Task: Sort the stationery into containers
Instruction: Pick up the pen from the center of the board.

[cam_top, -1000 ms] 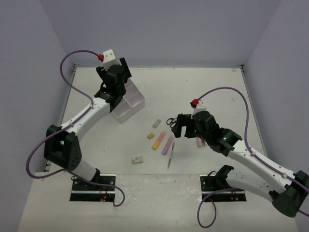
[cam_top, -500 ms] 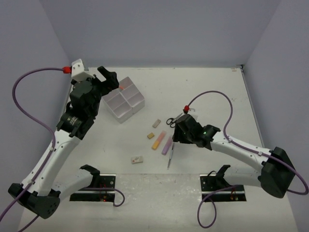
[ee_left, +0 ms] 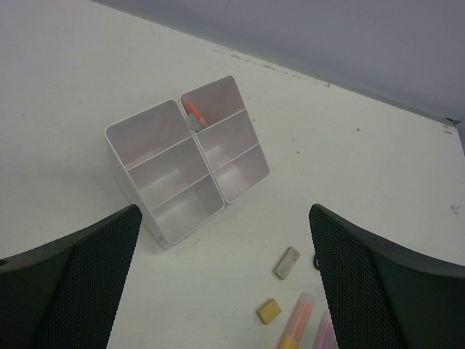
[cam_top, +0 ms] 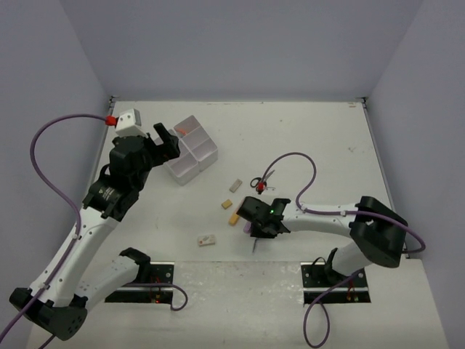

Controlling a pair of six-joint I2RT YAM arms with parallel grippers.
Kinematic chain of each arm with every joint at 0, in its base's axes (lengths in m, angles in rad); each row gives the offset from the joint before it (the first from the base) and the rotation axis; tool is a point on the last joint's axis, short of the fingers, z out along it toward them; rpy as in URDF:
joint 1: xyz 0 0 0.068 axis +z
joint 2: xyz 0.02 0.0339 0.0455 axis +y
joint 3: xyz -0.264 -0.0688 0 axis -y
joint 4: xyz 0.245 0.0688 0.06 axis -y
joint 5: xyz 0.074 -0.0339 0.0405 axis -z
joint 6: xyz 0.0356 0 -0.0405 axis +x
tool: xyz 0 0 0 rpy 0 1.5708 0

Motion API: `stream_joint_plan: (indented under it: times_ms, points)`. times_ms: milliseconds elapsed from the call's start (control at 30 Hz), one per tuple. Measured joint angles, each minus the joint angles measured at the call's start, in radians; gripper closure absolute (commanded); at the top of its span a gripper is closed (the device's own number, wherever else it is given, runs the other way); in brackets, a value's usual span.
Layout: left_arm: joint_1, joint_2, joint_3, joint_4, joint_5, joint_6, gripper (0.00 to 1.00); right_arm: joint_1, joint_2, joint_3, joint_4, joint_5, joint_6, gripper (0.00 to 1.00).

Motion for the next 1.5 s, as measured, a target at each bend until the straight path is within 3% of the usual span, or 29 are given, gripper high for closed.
stream_joint_plan:
  times_ms: [133, 233, 400, 533, 633, 833, 967, 1067, 1267, 1433, 1500]
  points:
    - [0.000, -0.015, -0.008, -0.002, 0.003, 0.002, 0.00, 0.022, 0.048, 0.025, -0.041, 0.019, 0.034, 0.66]
    - [0.000, -0.017, -0.017, -0.003, 0.005, 0.007, 0.00, 0.026, 0.049, 0.024, -0.038, 0.019, 0.045, 0.82]
    - [0.000, -0.014, -0.030, -0.003, 0.016, 0.019, 0.00, 0.026, 0.055, 0.024, -0.016, 0.017, 0.056, 0.99]
    - [0.000, -0.007, -0.033, 0.002, 0.053, 0.022, 0.00, 0.026, 0.050, 0.020, -0.007, 0.017, 0.063, 1.00]
    - [0.000, 0.002, -0.057, 0.048, 0.162, 0.018, 0.00, 0.028, 0.006, 0.019, -0.061, 0.032, 0.067, 1.00]
    - [0.000, 0.069, -0.181, 0.283, 0.577, -0.059, 0.00, 0.038, -0.282, 0.060, -0.215, 0.157, 0.018, 1.00]
    - [-0.022, 0.140, -0.253, 0.501, 0.821, -0.167, 0.00, 0.039, -0.568, 0.026, -0.039, 0.147, -0.236, 1.00]
    - [-0.114, 0.206, -0.259, 0.658, 0.929, -0.230, 0.00, 0.038, -0.759, -0.017, 0.086, 0.105, -0.412, 1.00]
    - [-0.258, 0.279, -0.247, 0.814, 1.018, -0.269, 0.02, 0.036, -0.765, -0.003, 0.186, 0.047, -0.594, 1.00]
    - [-0.275, 0.304, -0.241, 0.862, 1.030, -0.276, 0.17, 0.036, -0.741, -0.001, 0.199, 0.009, -0.658, 1.00]
    - [-0.282, 0.313, -0.241, 0.877, 1.033, -0.282, 0.31, 0.036, -0.743, 0.002, 0.204, -0.003, -0.674, 1.00]
